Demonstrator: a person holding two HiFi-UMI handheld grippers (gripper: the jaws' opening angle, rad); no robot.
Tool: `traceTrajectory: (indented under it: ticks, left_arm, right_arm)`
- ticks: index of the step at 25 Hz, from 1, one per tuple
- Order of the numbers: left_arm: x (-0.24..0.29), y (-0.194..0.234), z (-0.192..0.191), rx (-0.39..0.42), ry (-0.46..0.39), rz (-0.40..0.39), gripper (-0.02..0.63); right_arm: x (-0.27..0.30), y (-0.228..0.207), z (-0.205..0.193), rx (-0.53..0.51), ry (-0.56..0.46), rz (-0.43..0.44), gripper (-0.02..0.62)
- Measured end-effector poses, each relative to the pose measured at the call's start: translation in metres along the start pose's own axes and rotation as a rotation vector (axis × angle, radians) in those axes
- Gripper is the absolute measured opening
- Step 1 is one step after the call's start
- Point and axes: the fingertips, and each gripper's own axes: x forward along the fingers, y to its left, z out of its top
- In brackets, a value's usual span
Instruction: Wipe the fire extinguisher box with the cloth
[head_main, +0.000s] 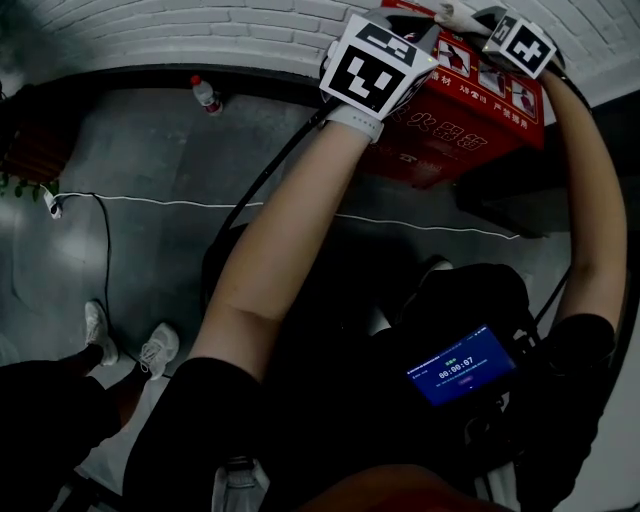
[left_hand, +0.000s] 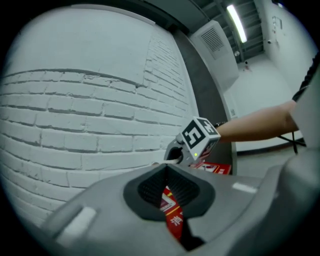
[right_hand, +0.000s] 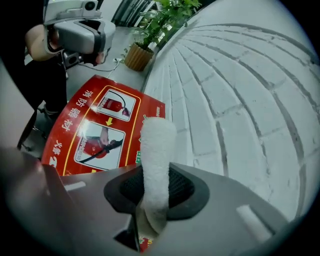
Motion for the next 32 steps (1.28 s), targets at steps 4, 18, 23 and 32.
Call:
traceTrajectory:
  ticks: [4,18,23,32]
  left_arm:
    - [-0.004,0.004,-0.003,-0.025,-0.001,0.005,0.002]
    - [-0.023,-0.001,-0.008,0.037,0.033,0.035,0.002]
    - [-0.036,0.001,-0.01,0.052,0.046,0.048,0.002]
    - [-0.048,0.021,-0.02,0.044,0.047,0.07,0.002]
  right_arm:
    - [-0.013,0.022,0.007,0.021,-0.031,0.061,0.094]
    - [-0.075,0.129,0.031,-0.052,-0.074,0.171,0.094]
    - [-0.089,0.155,0.037,-0.086,-0.06,0.213,0.094]
    - [-0.1,0.104,0.062,-0.043,-0.127,0.07,0.095]
